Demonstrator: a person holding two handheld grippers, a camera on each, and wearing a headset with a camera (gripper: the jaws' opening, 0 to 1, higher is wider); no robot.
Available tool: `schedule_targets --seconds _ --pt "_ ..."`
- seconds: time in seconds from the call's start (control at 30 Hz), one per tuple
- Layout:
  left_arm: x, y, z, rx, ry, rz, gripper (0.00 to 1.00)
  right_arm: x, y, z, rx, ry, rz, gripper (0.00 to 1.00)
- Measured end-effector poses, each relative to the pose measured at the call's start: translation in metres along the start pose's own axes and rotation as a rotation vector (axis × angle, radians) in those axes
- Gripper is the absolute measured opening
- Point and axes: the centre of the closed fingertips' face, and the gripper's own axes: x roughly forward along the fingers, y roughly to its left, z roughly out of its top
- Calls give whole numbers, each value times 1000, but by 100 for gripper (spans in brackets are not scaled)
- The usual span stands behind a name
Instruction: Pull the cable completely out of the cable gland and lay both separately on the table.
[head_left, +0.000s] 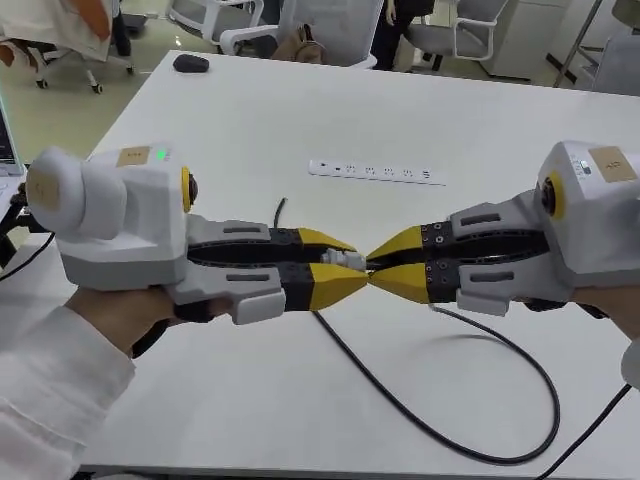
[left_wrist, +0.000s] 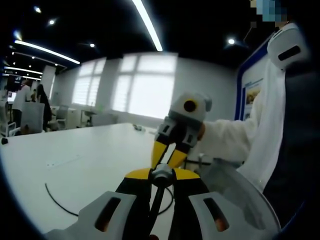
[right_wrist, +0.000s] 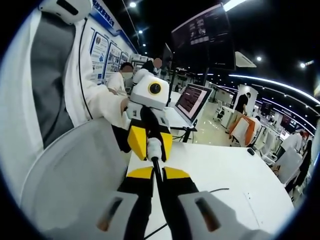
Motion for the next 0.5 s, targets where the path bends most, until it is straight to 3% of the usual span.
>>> schedule_targets --seconds 0.3,0.5 --pt "-10 7 3 -22 -28 22 17 -14 -8 -12 27 20 -41 4" --pt "-11 8 0 -25 -22 30 17 -18 -7 -20 45 35 -54 5"
